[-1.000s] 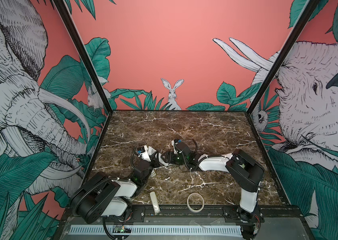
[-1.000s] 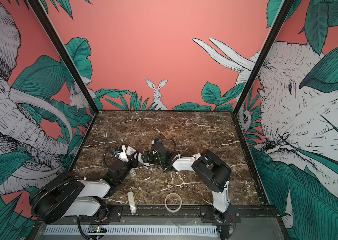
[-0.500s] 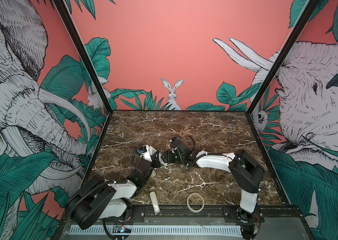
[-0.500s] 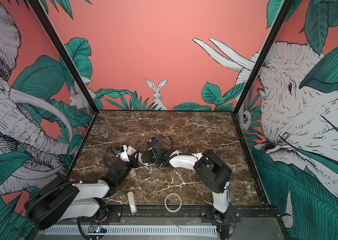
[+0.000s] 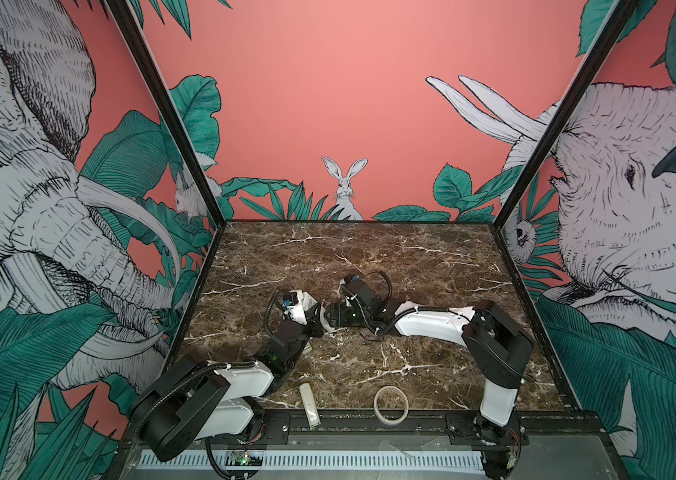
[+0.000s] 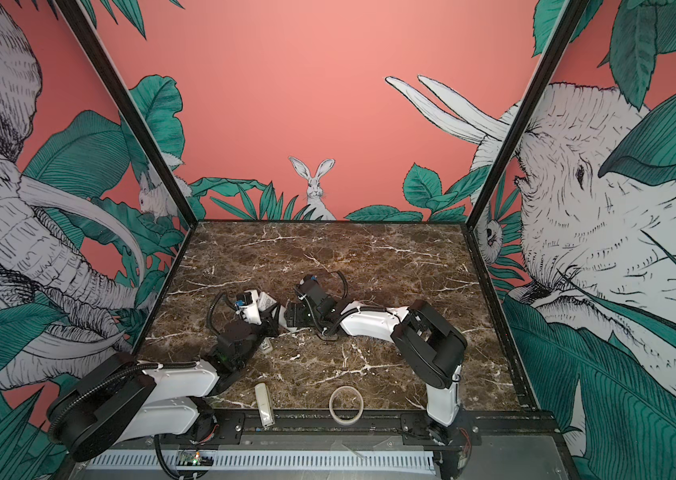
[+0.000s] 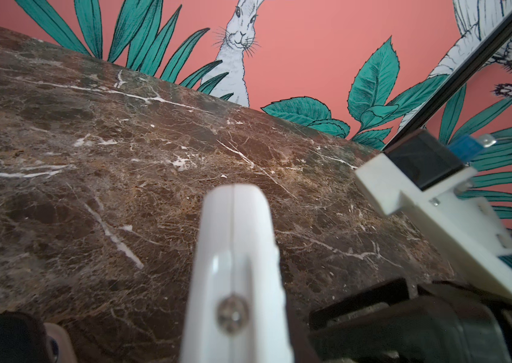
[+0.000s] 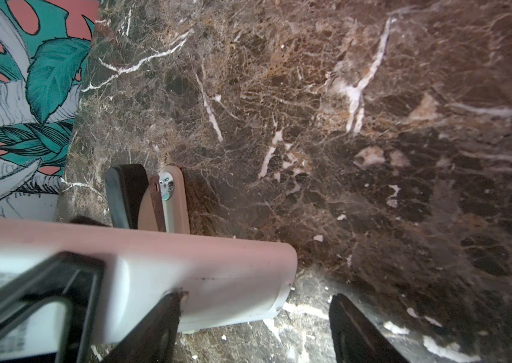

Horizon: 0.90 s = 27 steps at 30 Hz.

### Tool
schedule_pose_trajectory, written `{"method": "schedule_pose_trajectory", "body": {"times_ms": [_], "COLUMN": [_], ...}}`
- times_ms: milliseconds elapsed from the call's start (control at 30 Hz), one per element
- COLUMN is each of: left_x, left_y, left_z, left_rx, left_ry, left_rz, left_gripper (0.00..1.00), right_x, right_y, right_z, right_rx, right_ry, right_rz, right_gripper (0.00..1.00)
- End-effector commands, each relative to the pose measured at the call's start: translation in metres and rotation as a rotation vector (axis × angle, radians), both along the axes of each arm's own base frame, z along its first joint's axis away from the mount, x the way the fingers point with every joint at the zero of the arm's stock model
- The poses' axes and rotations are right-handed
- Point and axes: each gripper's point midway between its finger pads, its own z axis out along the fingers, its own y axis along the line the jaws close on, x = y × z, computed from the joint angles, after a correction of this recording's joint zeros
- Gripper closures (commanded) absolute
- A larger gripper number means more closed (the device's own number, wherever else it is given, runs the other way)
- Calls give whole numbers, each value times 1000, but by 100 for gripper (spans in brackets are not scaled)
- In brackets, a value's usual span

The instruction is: Load the batteries into the remote control

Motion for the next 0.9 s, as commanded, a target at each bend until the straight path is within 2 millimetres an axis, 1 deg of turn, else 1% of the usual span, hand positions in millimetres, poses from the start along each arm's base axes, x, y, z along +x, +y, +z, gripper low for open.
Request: {"method": "schedule_pose_trajectory", "body": {"times_ms": [0,167,500,867], "left_x": [-27,-27,-26,-25], "left_y": [-15,-17,-19,-22], "left_z": [-53,-59,-65,-68], "left_rx": [115,116,110,91], "left_ry": [160,172,185,189], "left_rz": [-146,-149,-148,-153], "left_gripper": [100,100,100,100], "right_x": [-34,-30,-28,-24], "right_y": [-46,-58,-72,-77], "right_z": [-49,-44,-31,-13], "right_rx": [-212,-205,-202,-185], "right_ry": [117,107,83,38], "right_rz": [35,15,6,18], "right_gripper": [26,26,25,25]}}
